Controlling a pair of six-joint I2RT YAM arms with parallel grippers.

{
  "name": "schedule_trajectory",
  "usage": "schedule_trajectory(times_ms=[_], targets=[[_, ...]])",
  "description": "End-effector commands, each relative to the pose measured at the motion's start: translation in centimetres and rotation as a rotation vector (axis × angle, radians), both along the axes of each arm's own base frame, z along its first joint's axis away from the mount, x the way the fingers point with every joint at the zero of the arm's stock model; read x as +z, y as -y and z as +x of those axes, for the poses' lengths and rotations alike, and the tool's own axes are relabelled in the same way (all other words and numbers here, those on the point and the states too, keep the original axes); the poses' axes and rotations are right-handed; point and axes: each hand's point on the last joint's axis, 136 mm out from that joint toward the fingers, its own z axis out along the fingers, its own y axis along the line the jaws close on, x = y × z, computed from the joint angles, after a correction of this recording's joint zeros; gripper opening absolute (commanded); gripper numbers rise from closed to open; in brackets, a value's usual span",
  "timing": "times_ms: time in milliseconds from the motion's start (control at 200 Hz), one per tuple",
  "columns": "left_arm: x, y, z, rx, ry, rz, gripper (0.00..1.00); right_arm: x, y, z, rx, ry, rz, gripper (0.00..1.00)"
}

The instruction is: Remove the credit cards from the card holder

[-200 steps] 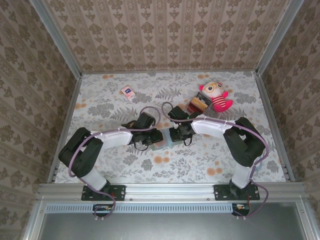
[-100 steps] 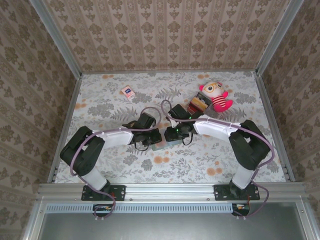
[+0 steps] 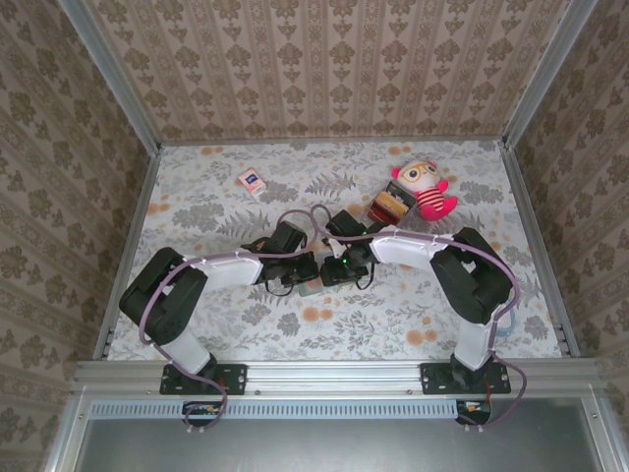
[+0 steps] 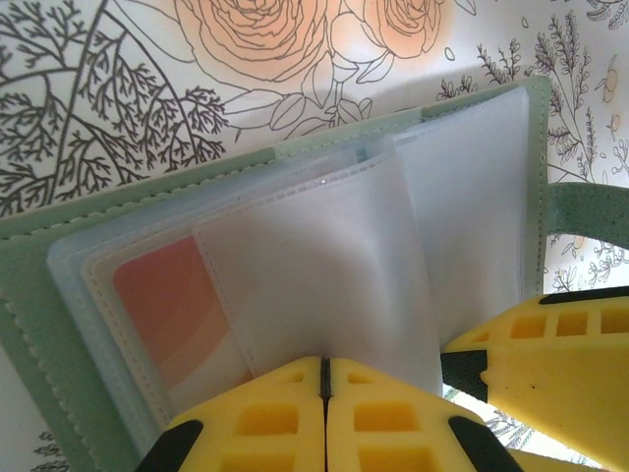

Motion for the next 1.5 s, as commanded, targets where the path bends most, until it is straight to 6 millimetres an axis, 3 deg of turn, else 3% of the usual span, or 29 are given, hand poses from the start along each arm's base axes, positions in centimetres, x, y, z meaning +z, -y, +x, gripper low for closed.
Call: schedule_trajectory(times_ms=[0, 185, 295, 490, 825, 1195, 1490], targets=[[0.1, 0.0, -0.3, -0.004, -0.012, -0.025, 0.08, -1.6, 1.3, 0.0, -0.011, -0.012, -0.102, 0.37], [2.4, -0.3, 0.4, 0.031, 0.020, -0.111, 0.13, -2.8, 3.0, -0.2, -0.028, -0.025, -0.199, 0.30], [2.9, -1.3, 0.6, 0.055, 0.028, -0.110, 0.17, -3.4, 3.6, -0.3, -0.039, -0.028, -0.227, 0.28], [1.8, -3.5, 0.3, 0.106, 0.010, -0.026, 0.29, -3.5, 3.5, -0.5, -0.045, -0.037, -0.217, 0.27], [0.9, -2.9, 0.0, 0.083, -0.024, -0.023, 0.39, -3.3, 2.9, -0.7, -0.063, -0.057, -0.179, 0.25], [0.8, -1.7, 0.0, 0.039, -0.024, -0.037, 0.40, -2.7, 1.7, -0.3, -0.099, -0.076, -0.039, 0.19], [2.0, -2.8, 0.2, 0.071, 0.020, -0.016, 0.39, -1.5, 0.8, 0.2, -0.155, -0.123, 0.132, 0.13]])
